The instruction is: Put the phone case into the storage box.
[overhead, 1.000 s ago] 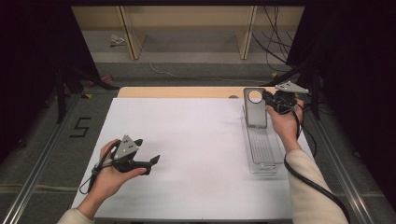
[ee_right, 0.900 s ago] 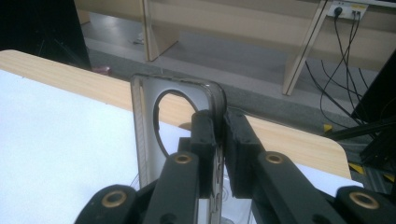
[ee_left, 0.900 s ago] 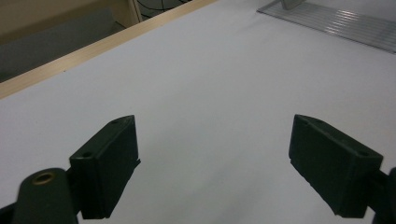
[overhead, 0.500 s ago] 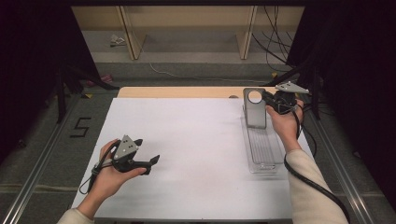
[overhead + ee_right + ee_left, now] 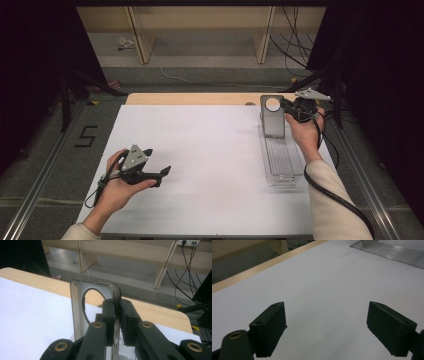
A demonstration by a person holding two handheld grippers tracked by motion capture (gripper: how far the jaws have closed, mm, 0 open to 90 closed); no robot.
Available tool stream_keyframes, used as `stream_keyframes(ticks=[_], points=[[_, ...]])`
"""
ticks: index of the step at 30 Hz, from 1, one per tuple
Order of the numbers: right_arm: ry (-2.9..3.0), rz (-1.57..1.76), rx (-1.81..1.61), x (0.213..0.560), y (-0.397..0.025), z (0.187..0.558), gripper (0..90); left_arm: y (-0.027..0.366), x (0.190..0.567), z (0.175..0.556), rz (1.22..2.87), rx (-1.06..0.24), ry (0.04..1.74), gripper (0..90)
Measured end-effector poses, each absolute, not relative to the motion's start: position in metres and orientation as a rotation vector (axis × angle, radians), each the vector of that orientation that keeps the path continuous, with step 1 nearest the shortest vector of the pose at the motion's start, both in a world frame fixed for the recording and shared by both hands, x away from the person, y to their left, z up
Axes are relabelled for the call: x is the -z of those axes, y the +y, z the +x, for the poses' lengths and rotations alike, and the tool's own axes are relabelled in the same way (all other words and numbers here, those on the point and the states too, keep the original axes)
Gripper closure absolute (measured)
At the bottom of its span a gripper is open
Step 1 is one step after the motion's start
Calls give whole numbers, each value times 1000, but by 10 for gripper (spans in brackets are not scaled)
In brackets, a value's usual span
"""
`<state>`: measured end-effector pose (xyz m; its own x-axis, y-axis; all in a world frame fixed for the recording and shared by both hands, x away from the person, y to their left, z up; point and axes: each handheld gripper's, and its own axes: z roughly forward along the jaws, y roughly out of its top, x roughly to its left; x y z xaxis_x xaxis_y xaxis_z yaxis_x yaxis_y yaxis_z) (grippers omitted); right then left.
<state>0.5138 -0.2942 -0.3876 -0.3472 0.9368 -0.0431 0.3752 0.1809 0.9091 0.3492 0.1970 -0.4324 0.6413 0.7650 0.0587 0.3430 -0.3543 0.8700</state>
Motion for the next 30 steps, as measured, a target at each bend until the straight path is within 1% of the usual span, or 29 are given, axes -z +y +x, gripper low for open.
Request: stream_keyframes(ticks=[30], points=[[1805, 1220, -1110, 392, -293, 520, 816, 198, 432, 349, 1947, -584, 873, 154]])
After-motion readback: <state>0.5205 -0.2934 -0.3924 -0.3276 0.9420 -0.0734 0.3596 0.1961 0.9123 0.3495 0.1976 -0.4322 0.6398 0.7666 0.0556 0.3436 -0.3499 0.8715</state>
